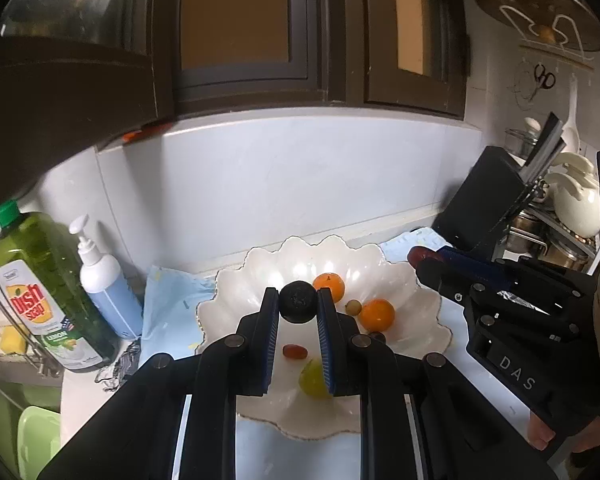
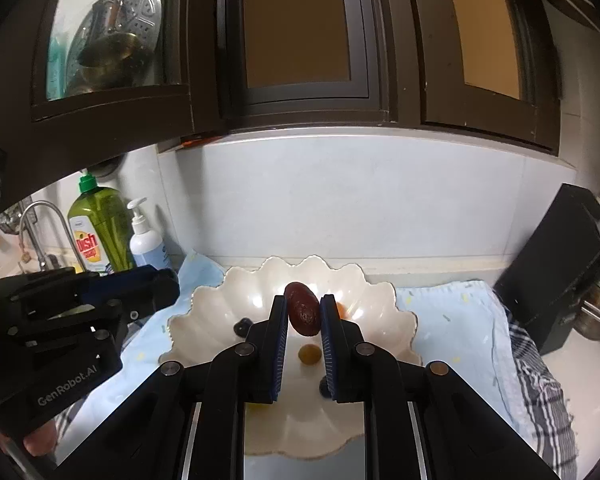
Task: Organize fruits
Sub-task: 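Lift the red date and dark plum and carry them over the white bowl, then open both grippers to drop the date and plum into the bowl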
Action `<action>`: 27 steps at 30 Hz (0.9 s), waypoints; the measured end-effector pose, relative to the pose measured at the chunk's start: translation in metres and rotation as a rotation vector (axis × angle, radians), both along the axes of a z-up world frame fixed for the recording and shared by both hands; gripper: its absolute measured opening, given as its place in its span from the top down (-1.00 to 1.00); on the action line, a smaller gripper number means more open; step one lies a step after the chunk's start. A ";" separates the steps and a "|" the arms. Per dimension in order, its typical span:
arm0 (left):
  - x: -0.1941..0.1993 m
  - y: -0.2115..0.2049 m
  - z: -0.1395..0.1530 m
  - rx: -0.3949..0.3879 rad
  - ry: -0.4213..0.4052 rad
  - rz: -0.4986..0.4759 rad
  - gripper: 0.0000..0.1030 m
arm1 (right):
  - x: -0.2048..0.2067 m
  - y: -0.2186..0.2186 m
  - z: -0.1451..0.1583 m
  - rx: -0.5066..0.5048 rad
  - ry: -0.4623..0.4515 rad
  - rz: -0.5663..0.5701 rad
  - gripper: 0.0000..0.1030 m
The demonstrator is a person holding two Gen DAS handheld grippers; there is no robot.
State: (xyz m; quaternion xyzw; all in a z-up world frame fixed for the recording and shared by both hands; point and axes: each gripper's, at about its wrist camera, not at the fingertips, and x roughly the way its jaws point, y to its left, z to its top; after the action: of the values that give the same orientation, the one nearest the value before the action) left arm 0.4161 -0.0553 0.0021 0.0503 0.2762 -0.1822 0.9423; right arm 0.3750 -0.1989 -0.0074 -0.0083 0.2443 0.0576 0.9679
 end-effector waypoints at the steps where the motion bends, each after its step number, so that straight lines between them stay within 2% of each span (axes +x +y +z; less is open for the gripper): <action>1: 0.005 -0.001 -0.002 0.005 0.010 0.005 0.61 | 0.005 -0.001 -0.001 -0.004 0.005 -0.002 0.65; 13: 0.063 -0.014 -0.025 0.024 0.117 0.020 0.61 | 0.065 -0.010 -0.021 -0.040 0.110 -0.003 0.65; 27: 0.112 -0.032 -0.062 0.063 0.271 0.012 0.61 | 0.118 -0.027 -0.060 -0.045 0.286 -0.012 0.65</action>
State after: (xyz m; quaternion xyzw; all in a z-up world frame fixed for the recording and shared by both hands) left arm 0.5279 -0.0876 -0.0600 0.0533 0.4067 -0.1727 0.8955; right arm 0.4927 -0.2257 -0.0671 -0.0204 0.3809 0.0471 0.9232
